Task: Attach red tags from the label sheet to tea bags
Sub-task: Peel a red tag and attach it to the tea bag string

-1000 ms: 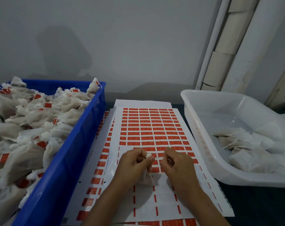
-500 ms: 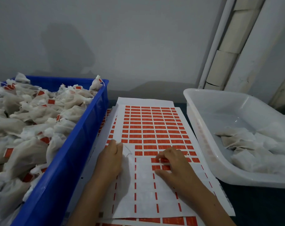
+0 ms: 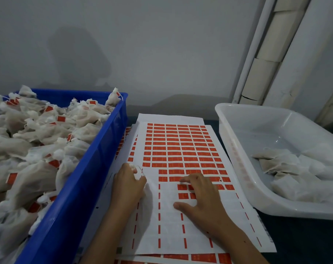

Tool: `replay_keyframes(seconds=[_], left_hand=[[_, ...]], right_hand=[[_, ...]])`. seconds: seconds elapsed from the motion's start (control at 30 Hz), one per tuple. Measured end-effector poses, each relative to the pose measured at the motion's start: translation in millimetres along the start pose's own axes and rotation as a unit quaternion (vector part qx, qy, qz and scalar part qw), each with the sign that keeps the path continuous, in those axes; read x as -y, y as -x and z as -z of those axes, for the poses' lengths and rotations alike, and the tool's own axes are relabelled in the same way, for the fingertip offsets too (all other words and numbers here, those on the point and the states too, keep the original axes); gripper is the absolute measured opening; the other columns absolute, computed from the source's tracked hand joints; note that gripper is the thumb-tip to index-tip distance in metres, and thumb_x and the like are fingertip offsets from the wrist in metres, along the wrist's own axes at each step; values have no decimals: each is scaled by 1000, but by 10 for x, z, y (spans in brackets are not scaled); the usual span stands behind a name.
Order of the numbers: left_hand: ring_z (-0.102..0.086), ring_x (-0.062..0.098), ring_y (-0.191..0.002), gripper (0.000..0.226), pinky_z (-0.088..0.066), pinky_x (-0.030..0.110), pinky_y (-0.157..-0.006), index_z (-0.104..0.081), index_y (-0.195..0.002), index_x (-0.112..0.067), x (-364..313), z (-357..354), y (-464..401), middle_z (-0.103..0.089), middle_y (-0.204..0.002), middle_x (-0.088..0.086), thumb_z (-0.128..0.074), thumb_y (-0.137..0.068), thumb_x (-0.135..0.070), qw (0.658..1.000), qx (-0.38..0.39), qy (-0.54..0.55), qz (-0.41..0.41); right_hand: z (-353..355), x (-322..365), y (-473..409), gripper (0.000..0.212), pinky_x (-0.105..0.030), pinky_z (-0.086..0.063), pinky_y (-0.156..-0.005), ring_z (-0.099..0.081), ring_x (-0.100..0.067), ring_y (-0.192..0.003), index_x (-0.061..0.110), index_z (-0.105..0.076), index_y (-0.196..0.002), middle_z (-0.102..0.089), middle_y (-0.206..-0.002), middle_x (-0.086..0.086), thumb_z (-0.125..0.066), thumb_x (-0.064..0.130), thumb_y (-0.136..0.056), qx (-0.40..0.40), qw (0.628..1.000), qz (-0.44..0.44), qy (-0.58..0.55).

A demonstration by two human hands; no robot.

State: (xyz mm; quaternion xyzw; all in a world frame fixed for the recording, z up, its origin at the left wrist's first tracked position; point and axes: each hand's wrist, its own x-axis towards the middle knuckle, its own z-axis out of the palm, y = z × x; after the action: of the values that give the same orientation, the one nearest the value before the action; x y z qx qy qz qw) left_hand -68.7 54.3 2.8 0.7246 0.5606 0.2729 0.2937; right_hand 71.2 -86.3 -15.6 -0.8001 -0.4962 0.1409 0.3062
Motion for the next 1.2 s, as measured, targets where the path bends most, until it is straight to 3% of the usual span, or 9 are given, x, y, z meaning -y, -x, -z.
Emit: replay_keyframes(seconds=[0.1, 0.23, 0.37, 0.53, 0.67, 0.8, 0.9, 1.07, 1.2], left_hand=[[-62, 20, -100, 42, -51, 29, -82, -49, -120, -15, -25, 6, 34, -59, -122, 3, -64, -84, -29, 1000, 8, -1, 2], [-63, 22, -95, 45, -53, 30, -78, -49, -117, -13, -49, 15, 9, -60, -117, 6, -69, -80, -27, 999, 30, 11, 35], [-55, 16, -83, 40, -44, 16, -58, -49, -114, -6, -44, 15, -81, -57, -109, 9, -68, -81, -18, 994, 46, 58, 84], [-60, 35, -98, 42, -47, 39, -82, -53, -109, 5, -24, 33, -77, -63, -106, 18, -70, -79, -19, 969, 56, 225, 82], [-63, 19, -86, 47, -54, 33, -79, -55, -101, -10, -108, -23, -67, -65, -102, 2, -68, -75, -48, 988, 56, 123, 80], [-63, 20, -98, 69, -52, 35, -87, -51, -119, -20, -186, -98, -51, -62, -116, -1, -65, -66, -63, 994, 73, 37, 78], [-64, 19, -98, 73, -50, 27, -79, -48, -121, -22, -223, -174, -23, -62, -117, -3, -66, -64, -64, 993, 96, 7, 65], [-62, 23, -102, 67, -53, 39, -89, -46, -122, -19, -262, -223, -62, -60, -121, 3, -73, -68, -49, 981, 137, 96, 102], [-63, 16, -84, 44, -53, 26, -64, -45, -108, -24, -242, -182, -63, -61, -110, -1, -73, -75, -35, 978, 131, 137, 90]], right_hand=[[-21, -16, 3, 59, -38, -28, -111, -33, 1, -121, 58, -21, -114, -29, -131, 32, -55, 71, -67, -6, 1000, -4, 0], [-21, -20, 4, 60, -39, -26, -112, -32, 0, -124, 58, -19, -114, -29, -133, 31, -54, 71, -67, -8, 1000, -5, 1], [-27, 9, -10, 60, -41, -27, -112, -33, -1, -124, 59, -19, -115, -29, -134, 30, -53, 71, -68, -7, 1000, -6, 1], [-59, 40, -46, 62, -40, -22, -114, -29, 0, -127, 55, -20, -122, -25, -138, 31, -49, 73, -69, 3, 1000, 4, 15], [-94, 93, -73, 58, -36, -22, -114, -29, 2, -126, 56, -19, -119, -25, -137, 30, -44, 74, -70, 6, 999, 31, 31], [-126, 112, -88, 52, -34, -25, -112, -26, 2, -125, 56, -27, -118, -25, -136, 29, -41, 73, -70, -9, 998, 48, 35], [-147, 110, -92, 40, -33, -28, -110, -27, 2, -123, 65, -25, -107, -25, -135, 29, -44, 70, -72, -15, 998, 62, 30], [-181, 108, -87, 40, -30, -28, -108, -27, 3, -124, 73, -18, -104, -23, -135, 31, -41, 73, -72, -31, 997, 68, 27], [-180, 122, -81, 49, -29, -26, -110, -26, 3, -126, 59, -27, -118, -25, -138, 28, -38, 74, -73, -46, 995, 78, 34]])
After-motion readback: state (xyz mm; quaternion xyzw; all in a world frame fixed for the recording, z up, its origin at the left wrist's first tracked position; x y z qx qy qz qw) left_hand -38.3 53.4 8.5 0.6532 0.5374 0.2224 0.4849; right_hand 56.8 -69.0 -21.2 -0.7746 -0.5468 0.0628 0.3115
